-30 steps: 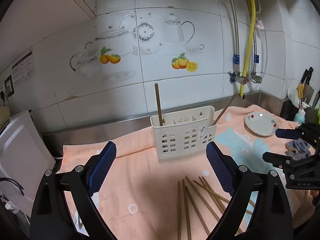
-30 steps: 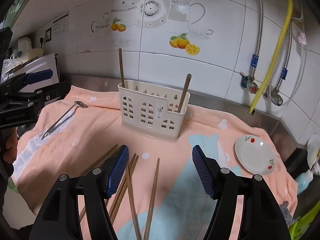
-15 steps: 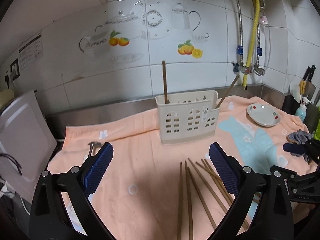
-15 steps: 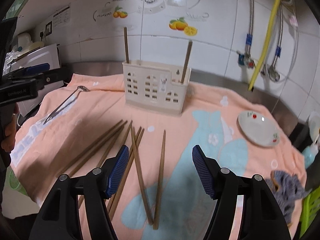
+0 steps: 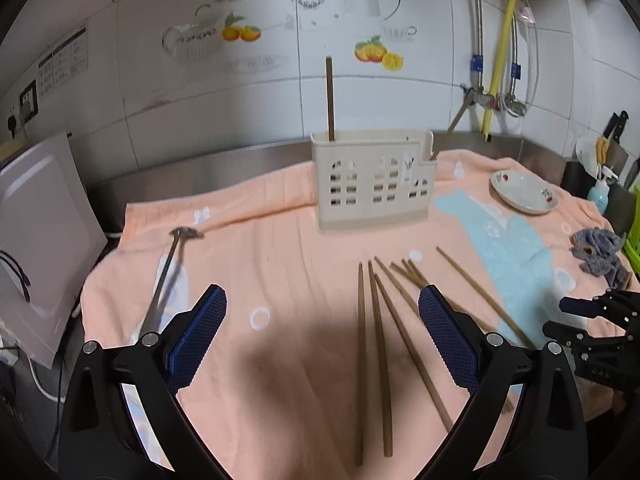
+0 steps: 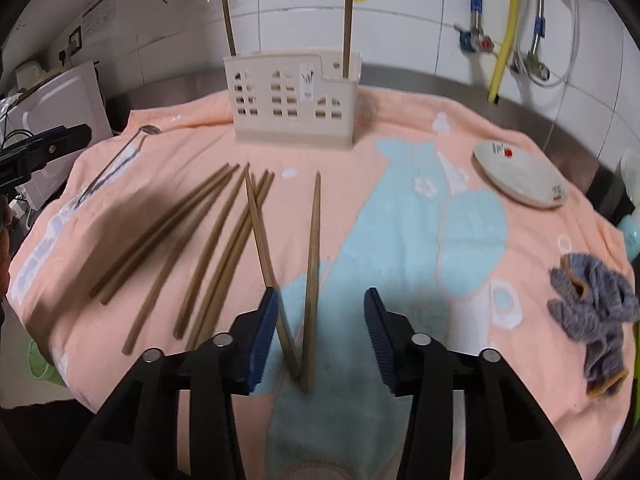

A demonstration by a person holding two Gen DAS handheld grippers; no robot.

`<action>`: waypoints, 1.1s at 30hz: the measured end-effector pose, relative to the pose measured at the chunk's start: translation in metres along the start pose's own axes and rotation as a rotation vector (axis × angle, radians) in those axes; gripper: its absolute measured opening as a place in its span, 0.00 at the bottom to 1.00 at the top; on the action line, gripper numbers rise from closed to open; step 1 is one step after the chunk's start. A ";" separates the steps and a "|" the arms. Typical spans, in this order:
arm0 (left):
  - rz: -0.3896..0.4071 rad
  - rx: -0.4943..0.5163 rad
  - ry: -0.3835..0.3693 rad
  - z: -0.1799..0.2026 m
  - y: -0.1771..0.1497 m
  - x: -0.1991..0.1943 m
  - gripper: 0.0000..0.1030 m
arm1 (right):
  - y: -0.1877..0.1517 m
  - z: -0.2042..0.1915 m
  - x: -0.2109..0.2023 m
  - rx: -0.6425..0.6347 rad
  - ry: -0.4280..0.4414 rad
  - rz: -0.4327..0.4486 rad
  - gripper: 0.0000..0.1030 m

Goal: Organize utensils
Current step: 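Grasp another wooden chopstick with the right gripper while the left gripper grasps one too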

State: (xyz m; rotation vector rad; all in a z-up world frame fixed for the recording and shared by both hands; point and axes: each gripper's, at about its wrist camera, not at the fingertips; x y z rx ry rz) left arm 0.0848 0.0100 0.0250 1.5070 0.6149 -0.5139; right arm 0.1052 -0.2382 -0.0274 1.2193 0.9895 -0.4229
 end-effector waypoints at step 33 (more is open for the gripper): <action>-0.190 0.040 -0.180 0.005 -0.071 0.031 0.40 | -0.011 -0.005 0.036 -0.010 0.019 -0.080 0.07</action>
Point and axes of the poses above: each gripper's, at about its wrist camera, not at the fingertips, and x roughly the way its jaws point, z to its right, y to its top, and after that the axes turned 7 degrees about -z, right-handed
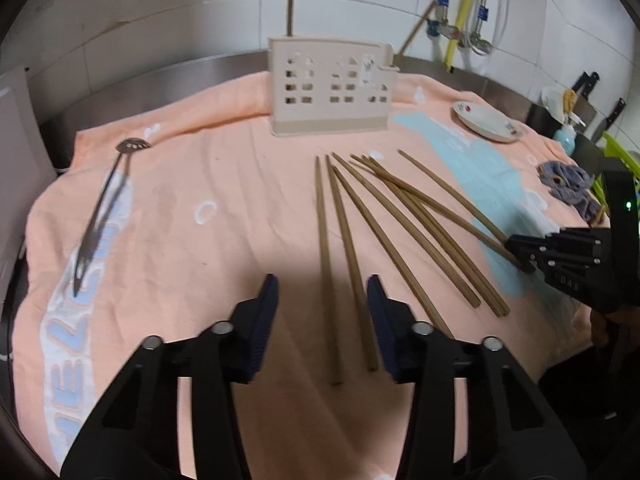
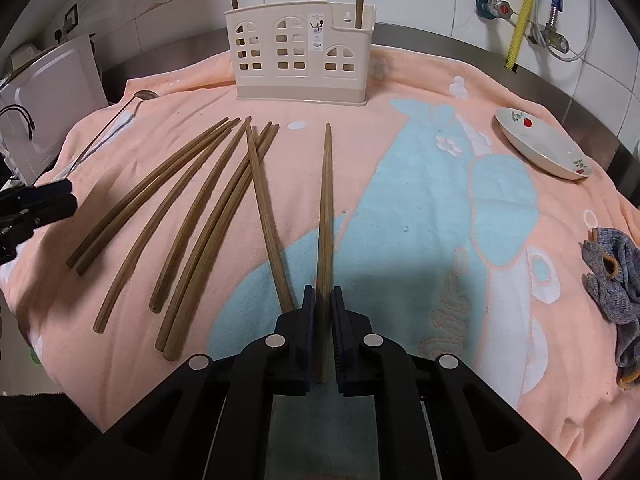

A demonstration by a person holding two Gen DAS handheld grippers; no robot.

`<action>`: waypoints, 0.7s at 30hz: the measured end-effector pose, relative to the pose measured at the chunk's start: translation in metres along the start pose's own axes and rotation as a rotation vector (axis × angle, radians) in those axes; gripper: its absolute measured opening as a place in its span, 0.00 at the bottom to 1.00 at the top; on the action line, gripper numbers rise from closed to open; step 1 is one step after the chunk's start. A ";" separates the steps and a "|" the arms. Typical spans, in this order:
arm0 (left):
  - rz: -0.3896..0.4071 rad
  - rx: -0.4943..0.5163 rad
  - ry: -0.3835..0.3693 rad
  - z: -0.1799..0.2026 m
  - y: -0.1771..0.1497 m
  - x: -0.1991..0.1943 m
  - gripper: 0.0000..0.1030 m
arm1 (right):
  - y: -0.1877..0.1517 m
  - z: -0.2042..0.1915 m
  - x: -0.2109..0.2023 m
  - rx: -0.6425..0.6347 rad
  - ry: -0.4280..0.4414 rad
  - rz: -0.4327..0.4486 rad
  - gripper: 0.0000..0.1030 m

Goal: Organize utensils
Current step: 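Grasp another wooden chopstick with the right gripper while the left gripper grasps one too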

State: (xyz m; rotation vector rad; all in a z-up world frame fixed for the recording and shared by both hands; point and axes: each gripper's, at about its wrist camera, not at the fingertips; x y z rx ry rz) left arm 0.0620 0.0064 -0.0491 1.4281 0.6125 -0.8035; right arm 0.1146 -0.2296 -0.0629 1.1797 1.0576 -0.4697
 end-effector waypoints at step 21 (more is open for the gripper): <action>-0.092 -0.034 -0.043 -0.003 0.001 0.044 0.14 | -0.003 0.002 0.000 0.006 -0.009 0.010 0.07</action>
Point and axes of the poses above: each gripper's, at about its wrist camera, not at the fingertips, and x roughly the way its jaws point, z to its right, y to its top, and after that the axes turned 7 degrees about -z, right-handed
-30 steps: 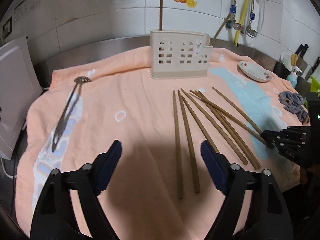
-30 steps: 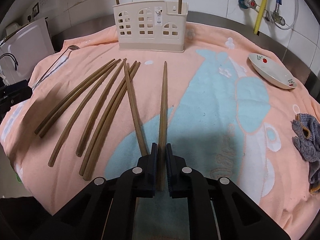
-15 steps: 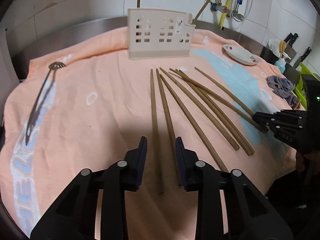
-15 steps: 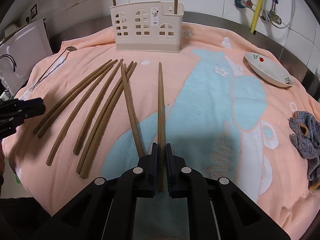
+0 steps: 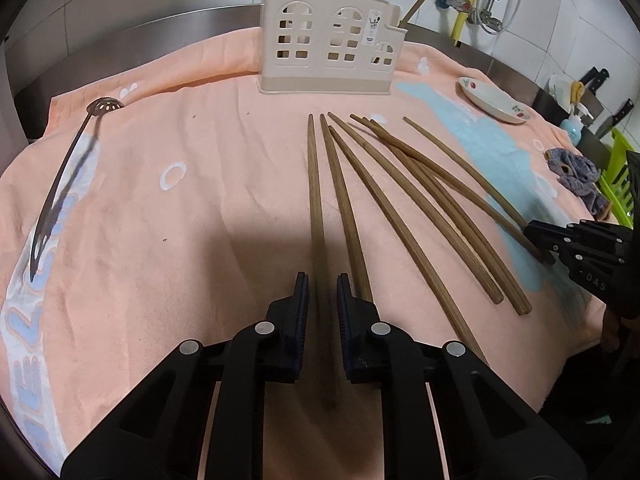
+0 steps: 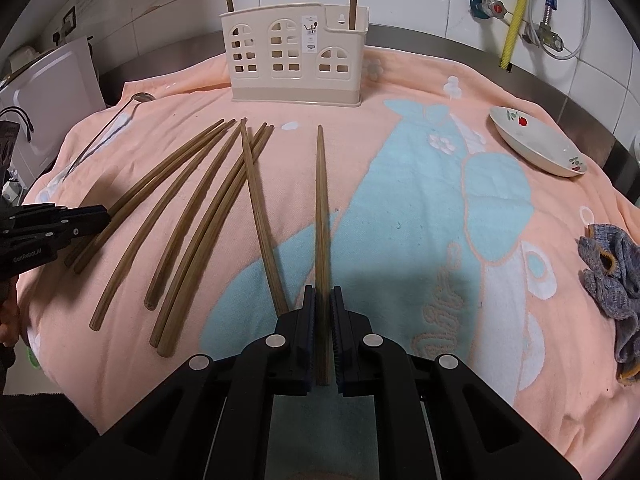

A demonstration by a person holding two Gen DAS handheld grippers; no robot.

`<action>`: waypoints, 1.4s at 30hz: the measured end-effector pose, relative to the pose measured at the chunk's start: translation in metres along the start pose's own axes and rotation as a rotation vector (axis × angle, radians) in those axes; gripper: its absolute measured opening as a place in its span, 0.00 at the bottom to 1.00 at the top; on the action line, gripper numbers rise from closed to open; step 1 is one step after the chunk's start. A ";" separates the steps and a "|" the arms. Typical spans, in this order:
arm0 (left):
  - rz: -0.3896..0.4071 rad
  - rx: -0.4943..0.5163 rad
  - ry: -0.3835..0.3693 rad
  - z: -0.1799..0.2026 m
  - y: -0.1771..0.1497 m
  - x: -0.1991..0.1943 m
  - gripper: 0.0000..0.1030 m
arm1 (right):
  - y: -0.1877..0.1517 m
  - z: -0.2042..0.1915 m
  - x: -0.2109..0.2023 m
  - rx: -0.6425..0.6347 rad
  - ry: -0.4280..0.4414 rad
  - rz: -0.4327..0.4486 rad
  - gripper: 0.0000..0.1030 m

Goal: Organize utensils
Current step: 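Grasp another wooden chopstick with the right gripper while the left gripper grasps one too, then insert the chopstick into the white holder with the right gripper while the left gripper lifts its chopstick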

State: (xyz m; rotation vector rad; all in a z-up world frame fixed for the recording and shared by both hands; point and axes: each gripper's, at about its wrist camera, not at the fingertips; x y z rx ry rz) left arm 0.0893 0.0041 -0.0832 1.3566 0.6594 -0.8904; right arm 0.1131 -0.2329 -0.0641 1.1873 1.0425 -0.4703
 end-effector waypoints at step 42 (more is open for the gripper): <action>0.238 0.059 0.036 -0.003 0.083 -0.080 0.05 | 0.156 0.014 -0.122 -0.095 0.055 0.332 0.07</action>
Point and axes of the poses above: each gripper's, at about its wrist camera, not at the fingertips, and x roughly the way its jaws point, z to its right, y to its top, and after that the axes turned 7 degrees about -z, right-handed
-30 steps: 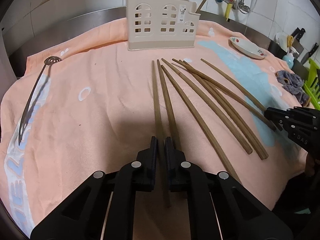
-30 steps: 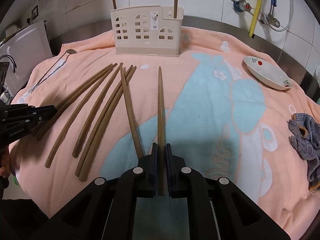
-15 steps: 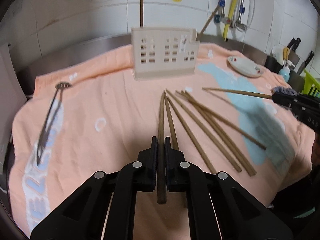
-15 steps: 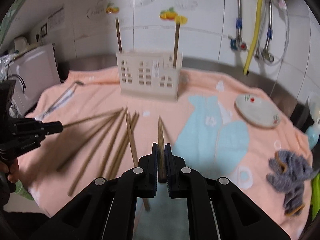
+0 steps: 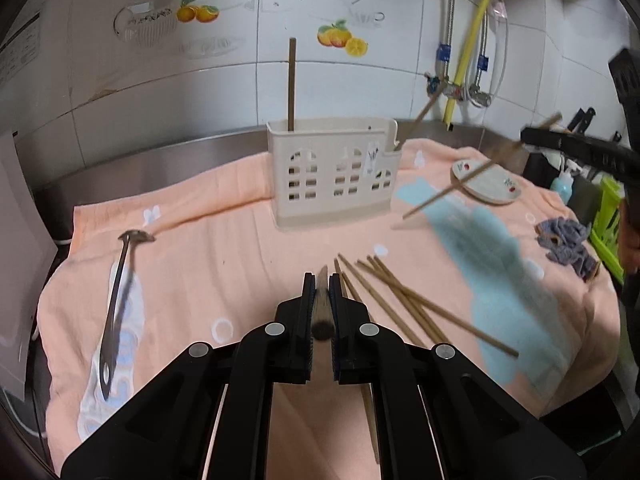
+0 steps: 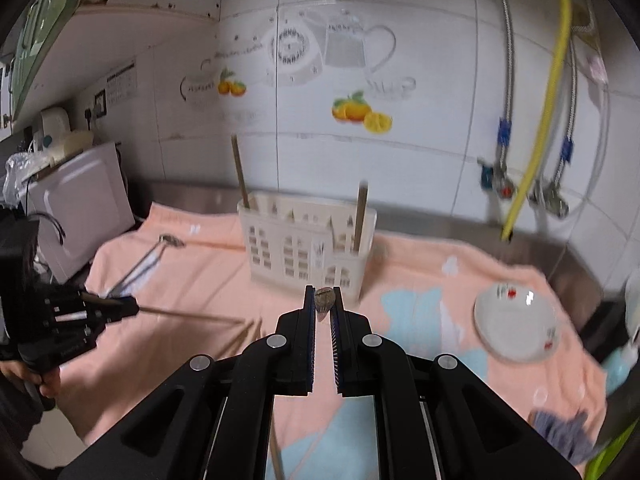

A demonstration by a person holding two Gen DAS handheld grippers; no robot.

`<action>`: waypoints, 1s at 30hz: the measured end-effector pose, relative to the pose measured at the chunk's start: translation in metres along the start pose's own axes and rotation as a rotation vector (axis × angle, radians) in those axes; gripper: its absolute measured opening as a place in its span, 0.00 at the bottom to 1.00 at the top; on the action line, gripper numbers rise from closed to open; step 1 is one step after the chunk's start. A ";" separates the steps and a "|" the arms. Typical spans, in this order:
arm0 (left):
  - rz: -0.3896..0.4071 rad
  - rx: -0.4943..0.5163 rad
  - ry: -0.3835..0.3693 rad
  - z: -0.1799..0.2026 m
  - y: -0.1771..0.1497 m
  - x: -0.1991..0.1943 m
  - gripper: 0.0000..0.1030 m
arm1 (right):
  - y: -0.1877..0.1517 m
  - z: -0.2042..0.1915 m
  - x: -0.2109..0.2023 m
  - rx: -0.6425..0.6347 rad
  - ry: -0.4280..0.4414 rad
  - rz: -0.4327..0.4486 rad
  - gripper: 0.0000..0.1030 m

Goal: Organize utensils
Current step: 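Insert the chopstick into the white holder with the right gripper while the left gripper lifts its chopstick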

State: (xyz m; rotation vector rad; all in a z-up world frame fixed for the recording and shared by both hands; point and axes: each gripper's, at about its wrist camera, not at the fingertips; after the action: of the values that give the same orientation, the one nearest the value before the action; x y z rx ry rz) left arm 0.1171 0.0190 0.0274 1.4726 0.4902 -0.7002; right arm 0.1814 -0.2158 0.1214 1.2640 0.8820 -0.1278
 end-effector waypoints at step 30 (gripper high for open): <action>0.116 0.040 -0.088 -0.006 0.110 -0.027 0.05 | 0.118 0.022 0.090 -0.082 -0.064 -0.198 0.07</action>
State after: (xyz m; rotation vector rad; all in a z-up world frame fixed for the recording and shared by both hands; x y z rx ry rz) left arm 0.1747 0.0245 0.1250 1.4887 0.3225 -0.6827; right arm 0.3166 -0.1610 0.1562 1.0896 0.9463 -0.2848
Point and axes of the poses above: each gripper's, at about its wrist camera, not at the fingertips, and x roughly the way its jaws point, z to its right, y to its top, and after that the axes turned 7 degrees about -z, right-handed
